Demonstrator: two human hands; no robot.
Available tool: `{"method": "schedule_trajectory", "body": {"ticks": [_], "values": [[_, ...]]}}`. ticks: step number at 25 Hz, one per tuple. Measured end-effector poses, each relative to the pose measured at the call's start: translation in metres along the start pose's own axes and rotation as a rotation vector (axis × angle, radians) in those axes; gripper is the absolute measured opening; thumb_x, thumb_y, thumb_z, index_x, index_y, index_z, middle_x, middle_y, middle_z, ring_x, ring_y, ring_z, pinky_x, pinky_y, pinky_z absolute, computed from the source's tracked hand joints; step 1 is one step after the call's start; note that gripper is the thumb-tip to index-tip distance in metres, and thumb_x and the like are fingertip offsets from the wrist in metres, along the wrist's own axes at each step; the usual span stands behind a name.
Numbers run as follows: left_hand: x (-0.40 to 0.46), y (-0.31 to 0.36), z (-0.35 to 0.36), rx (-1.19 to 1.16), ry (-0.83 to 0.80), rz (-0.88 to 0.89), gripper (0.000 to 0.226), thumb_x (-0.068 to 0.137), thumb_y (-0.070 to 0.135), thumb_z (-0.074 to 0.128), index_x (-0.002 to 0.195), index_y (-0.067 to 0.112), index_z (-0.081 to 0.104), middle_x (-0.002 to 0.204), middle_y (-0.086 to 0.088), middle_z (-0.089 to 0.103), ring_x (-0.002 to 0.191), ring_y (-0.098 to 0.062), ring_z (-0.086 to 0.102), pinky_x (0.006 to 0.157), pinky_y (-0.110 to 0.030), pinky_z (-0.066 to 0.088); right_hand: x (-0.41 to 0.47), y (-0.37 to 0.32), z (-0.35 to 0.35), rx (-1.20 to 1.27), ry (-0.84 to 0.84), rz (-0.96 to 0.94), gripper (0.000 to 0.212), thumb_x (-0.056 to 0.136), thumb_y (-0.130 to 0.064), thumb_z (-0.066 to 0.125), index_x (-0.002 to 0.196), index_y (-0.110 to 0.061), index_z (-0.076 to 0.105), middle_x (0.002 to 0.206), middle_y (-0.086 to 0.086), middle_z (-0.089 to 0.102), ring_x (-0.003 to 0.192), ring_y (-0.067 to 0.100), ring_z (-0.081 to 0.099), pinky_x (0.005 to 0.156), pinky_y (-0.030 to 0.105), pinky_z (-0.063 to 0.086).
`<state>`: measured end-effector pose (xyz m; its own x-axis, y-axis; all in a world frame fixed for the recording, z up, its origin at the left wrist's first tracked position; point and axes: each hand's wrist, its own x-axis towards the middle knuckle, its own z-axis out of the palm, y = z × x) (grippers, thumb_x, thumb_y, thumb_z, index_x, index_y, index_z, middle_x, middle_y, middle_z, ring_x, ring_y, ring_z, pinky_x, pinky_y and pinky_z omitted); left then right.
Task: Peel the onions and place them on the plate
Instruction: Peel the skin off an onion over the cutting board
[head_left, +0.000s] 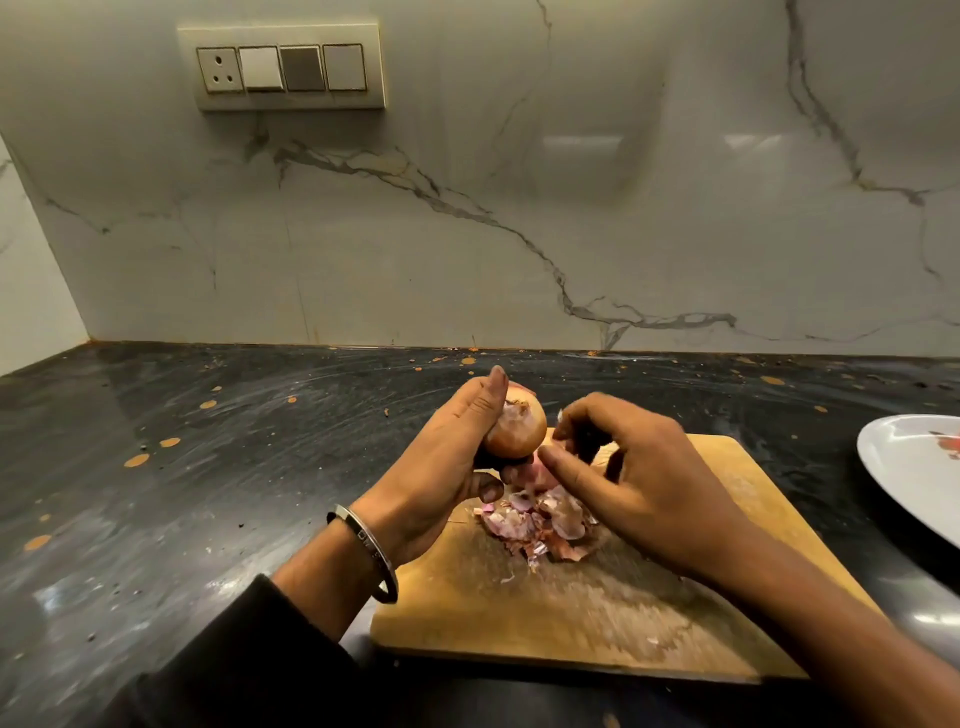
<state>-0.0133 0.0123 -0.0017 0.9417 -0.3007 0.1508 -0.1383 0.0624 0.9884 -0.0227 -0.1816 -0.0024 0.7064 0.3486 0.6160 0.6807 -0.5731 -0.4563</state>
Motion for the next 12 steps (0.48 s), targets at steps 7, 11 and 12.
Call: {"method": "schedule_trajectory", "body": {"ticks": [7, 11, 12], "values": [[-0.005, -0.002, 0.011, 0.224, -0.089, 0.023, 0.057, 0.090, 0.063, 0.033, 0.118, 0.018, 0.053, 0.109, -0.020, 0.067, 0.088, -0.031, 0.065, 0.067, -0.037, 0.053, 0.002, -0.002, 0.003, 0.276, 0.180, -0.004, 0.007, 0.082, -0.006, 0.077, 0.089, -0.008, 0.075, 0.093, -0.004, 0.070, 0.087, 0.016, 0.069, 0.070, 0.032, 0.059], [-0.010, -0.004, 0.015, 0.259, -0.154, 0.051, 0.054, 0.089, 0.055, 0.035, 0.123, 0.017, 0.051, 0.113, -0.007, 0.065, 0.099, -0.015, 0.065, 0.084, -0.029, 0.056, 0.002, -0.003, 0.004, 0.103, 0.239, -0.040, 0.027, 0.078, 0.016, 0.070, 0.080, -0.011, 0.065, 0.082, -0.008, 0.063, 0.079, 0.010, 0.063, 0.067, 0.030, 0.054], [-0.010, -0.003, 0.015, 0.269, -0.157, 0.067, 0.051, 0.090, 0.054, 0.036, 0.124, 0.018, 0.051, 0.114, -0.005, 0.065, 0.098, -0.010, 0.064, 0.083, -0.025, 0.055, 0.003, -0.004, 0.005, 0.053, 0.243, -0.059, 0.030, 0.077, 0.018, 0.068, 0.081, -0.012, 0.062, 0.082, -0.009, 0.060, 0.079, 0.009, 0.060, 0.066, 0.027, 0.052]]}}
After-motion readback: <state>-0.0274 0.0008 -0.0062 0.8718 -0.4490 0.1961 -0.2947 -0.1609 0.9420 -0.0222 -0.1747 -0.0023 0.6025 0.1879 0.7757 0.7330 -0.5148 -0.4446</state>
